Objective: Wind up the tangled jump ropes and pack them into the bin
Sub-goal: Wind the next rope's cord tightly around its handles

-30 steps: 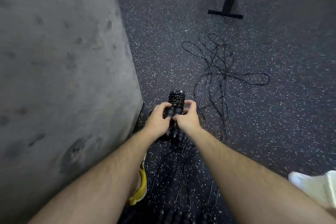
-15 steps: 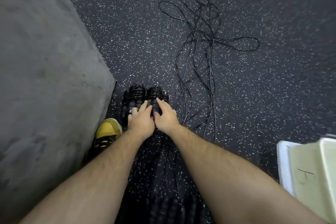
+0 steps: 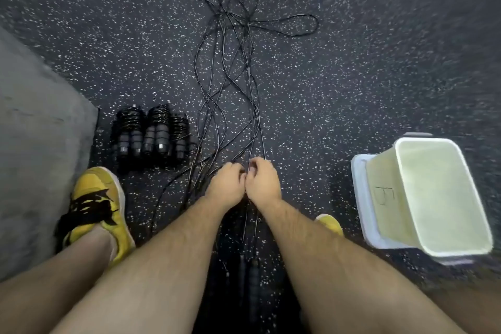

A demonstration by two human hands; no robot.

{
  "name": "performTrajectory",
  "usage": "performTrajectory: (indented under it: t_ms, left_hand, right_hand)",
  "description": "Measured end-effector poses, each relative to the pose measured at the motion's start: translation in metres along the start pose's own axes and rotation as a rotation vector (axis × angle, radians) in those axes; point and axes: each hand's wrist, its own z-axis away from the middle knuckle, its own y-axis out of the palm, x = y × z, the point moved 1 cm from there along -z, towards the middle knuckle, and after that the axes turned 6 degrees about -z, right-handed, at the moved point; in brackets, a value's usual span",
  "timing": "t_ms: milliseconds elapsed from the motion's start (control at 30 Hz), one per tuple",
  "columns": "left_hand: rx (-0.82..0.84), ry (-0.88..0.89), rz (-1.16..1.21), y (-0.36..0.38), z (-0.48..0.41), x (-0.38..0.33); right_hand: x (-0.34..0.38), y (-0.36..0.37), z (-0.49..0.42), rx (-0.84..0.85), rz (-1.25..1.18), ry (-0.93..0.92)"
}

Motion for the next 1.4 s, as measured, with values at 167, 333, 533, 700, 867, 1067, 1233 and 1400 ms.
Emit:
performTrajectory:
  t_ms: [167, 333, 533, 700, 867, 1067, 1233, 1400]
  left_hand:
    - [0.17, -0.287, 0.012, 0.046, -0.003, -0.014]
    - [0.282, -0.436, 0.103, 0.064, -0.014, -0.007]
    - [0.402, -0.479, 0.504, 0.069, -0.023, -0.017]
    - [0.425, -0.403, 0.704, 0.05, -0.022, -0.037]
    - [0.414, -0.256, 0.757, 0.014, -0.011, -0.067]
    - [0.368, -0.127, 0.651, -0.048, 0.033, -0.117]
    - [0.189, -0.16, 0.727, -0.126, 0.081, -0.151]
    - [0.055, -0.039, 0.623, -0.197, 0.119, -0.186]
  right_hand:
    - [-0.059, -0.02, -0.003, 0.229, 0.092, 0.306]
    - [-0.066, -0.026, -0.012, 0.42, 0.043, 0.378]
    - [-0.074, -0.017, -0.019, 0.407, -0.257, 0.586]
    - [-0.069, -0.03, -0.023, 0.365, -0.311, 0.52]
    - [-0.043, -0.065, -0.017, 0.172, -0.2, 0.358]
    - [0.016, -0.129, 0.015, 0.274, -0.19, 0.272]
    - [0.092, -0.19, 0.055, 0.432, -0.066, 0.13]
    - [0.156, -0.244, 0.103, 0.339, 0.214, -0.074]
